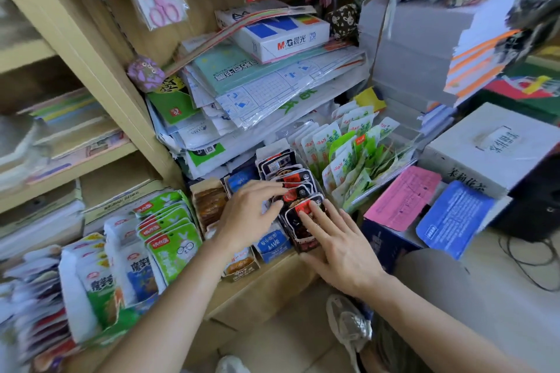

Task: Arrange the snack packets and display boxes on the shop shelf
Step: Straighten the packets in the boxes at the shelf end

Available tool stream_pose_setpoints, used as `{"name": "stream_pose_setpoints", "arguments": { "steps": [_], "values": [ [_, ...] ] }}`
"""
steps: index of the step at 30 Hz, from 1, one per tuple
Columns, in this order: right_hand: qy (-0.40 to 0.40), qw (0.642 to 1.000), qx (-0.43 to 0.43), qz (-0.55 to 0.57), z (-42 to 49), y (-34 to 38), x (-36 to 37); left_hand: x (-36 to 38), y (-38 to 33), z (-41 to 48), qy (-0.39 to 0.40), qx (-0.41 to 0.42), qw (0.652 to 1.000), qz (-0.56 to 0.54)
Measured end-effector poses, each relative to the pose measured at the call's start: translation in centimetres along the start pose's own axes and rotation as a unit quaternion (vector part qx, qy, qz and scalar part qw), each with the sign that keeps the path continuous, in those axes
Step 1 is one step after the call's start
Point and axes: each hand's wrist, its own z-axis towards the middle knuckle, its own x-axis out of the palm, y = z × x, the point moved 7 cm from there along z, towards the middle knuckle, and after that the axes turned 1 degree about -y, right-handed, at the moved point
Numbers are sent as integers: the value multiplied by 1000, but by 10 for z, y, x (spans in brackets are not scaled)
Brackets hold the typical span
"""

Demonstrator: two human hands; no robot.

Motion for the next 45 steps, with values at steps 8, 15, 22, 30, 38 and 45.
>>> {"name": "stream_pose_setpoints", "arguments": {
  "steps": [8,15,22,30,38,45],
  "values": [
    [49,997,10,-52,43,-3,11,42,14,-23,90,-22,982,167],
    [58,996,-18,-61,51,2,7,45,7,-16,96,-65,975,188],
    [11,1000,-8,1,-7,-1,23,32,-4,-51,-29,-23,995,89],
    [29,999,-8,-25,-7,-2,26,35,-23,-13,-93,-45,986,133],
    [-4,1000,1,-12,-4,4,27,25,-12,19,-82,-26,991,98],
    [-6,1000,6,-11,1,4,31,38,22,34,62,-152,986,-26]
  ]
}}
